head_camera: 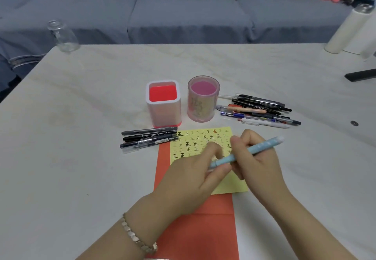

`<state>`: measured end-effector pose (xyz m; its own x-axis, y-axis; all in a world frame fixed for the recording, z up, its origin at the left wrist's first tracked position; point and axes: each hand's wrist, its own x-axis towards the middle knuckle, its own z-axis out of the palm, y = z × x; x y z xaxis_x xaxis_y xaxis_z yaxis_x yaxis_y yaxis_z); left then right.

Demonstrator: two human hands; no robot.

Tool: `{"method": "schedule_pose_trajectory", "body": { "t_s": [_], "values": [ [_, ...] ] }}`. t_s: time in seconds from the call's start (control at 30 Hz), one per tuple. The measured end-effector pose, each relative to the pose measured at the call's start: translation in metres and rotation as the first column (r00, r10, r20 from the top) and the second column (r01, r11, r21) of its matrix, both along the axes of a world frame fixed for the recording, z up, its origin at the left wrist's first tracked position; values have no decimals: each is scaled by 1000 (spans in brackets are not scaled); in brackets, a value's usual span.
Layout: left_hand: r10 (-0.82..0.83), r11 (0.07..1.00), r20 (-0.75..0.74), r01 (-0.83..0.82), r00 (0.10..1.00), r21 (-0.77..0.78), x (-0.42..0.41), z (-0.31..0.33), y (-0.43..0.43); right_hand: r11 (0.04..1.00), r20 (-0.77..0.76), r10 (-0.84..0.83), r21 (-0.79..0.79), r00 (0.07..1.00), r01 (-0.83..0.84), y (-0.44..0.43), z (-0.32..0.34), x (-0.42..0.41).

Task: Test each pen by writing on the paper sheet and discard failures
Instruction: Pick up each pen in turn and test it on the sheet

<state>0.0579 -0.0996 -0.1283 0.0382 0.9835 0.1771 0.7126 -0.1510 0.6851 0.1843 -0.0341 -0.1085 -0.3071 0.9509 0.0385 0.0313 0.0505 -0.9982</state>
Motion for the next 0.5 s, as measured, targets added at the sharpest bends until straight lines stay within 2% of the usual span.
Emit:
{"method": "schedule_pose_trajectory", "body": {
  "t_s": [0.1,0.13,0.2,0.27,0.33,0.43,0.5],
  "values": [
    [230,969,40,-225,972,-103,-17,-14,-1,990,-30,-137,-31,990,136,8,-4,11],
    [303,947,13,-300,953,-112,-25,-23,-1,987,-9,-154,-38,988,154,10,-8,16],
    [372,921,-143,-384,917,-62,-40,-47,-1,985,30,-154,-69,988,156,12,-15,22],
    [383,917,-328,-397,864,24,-49,-70,-1,982,29,-141,-121,990,144,11,-22,26],
    [407,910,-416,-402,813,106,-52,-85,-1,974,15,-132,-185,991,132,11,-26,28],
    [429,901,-477,-404,767,160,-49,-93,2,962,16,-120,-243,993,121,11,-31,30],
    [387,922,-458,-337,801,190,-39,-87,4,962,21,-126,-242,992,127,11,-34,31]
  ]
}}
